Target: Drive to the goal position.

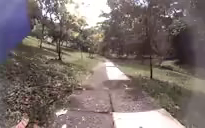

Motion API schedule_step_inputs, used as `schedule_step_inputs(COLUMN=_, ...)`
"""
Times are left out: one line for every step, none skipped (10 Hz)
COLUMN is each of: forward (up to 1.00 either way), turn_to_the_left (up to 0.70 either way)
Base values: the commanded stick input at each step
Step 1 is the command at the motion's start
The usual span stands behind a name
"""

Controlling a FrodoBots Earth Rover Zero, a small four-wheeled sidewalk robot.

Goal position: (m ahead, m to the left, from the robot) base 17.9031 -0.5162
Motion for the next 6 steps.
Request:
schedule_step_inputs(forward=0.5, turn_to_the_left=0.0)
schedule_step_inputs(forward=0.5, turn_to_the_left=0.0)
schedule_step_inputs(forward=0.5, turn_to_the_left=0.0)
schedule_step_inputs(forward=0.5, turn_to_the_left=0.0)
schedule_step_inputs(forward=0.5, turn_to_the_left=0.0)
schedule_step_inputs(forward=0.5, turn_to_the_left=0.0)
